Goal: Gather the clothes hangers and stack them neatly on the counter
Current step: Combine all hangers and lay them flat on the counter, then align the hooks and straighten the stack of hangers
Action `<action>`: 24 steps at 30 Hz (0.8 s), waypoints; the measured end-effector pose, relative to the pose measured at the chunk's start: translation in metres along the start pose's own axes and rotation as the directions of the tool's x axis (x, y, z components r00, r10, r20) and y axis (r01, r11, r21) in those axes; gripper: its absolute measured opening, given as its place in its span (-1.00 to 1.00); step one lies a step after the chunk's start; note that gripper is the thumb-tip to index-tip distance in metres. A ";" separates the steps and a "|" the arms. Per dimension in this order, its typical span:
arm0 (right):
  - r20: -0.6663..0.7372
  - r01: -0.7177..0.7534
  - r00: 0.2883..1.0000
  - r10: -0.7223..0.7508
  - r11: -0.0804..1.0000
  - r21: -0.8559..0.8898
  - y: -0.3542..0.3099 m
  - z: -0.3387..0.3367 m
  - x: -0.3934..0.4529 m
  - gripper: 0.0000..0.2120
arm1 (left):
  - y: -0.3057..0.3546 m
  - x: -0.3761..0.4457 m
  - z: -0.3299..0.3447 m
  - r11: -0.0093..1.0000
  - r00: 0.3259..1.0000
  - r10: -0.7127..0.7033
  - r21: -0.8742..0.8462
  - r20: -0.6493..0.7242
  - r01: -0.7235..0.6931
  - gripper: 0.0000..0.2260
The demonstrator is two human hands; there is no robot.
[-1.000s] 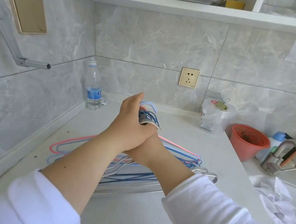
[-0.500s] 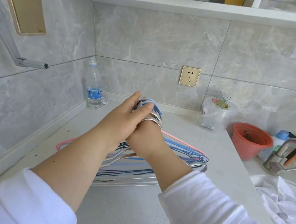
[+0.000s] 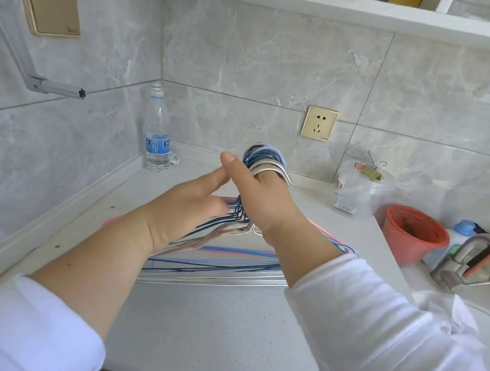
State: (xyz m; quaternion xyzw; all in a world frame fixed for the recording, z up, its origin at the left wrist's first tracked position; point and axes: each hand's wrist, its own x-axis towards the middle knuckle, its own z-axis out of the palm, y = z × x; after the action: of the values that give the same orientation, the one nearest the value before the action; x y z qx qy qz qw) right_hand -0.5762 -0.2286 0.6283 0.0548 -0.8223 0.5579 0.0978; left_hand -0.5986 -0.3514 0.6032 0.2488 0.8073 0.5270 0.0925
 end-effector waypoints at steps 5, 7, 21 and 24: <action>-0.012 -0.018 1.000 0.017 0.996 -0.085 0.010 0.002 0.000 -0.58 | -0.023 0.000 0.013 0.788 0.995 -0.081 0.608 -0.052 0.096 -0.06; -0.036 -0.019 0.999 0.015 0.996 -0.092 0.014 0.004 -0.001 -0.50 | -0.036 0.006 0.020 0.677 0.993 -0.098 0.728 -0.059 0.110 -0.03; 0.001 0.043 0.999 -0.045 0.958 -0.284 0.033 0.008 -0.006 -0.51 | -0.070 0.015 0.043 0.536 0.954 0.129 0.828 -0.271 0.163 -0.45; 0.002 0.024 1.000 -0.025 0.909 -0.417 0.040 0.010 0.002 -0.46 | -0.073 0.017 0.043 0.534 0.950 0.143 0.830 -0.277 0.161 -0.43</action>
State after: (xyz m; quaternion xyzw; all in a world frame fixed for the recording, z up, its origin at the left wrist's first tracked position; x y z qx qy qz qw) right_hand -0.5867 -0.2227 0.5885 0.0421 -0.9215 0.3683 0.1157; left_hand -0.6178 -0.3314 0.5215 0.1715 0.9658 0.1031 -0.1651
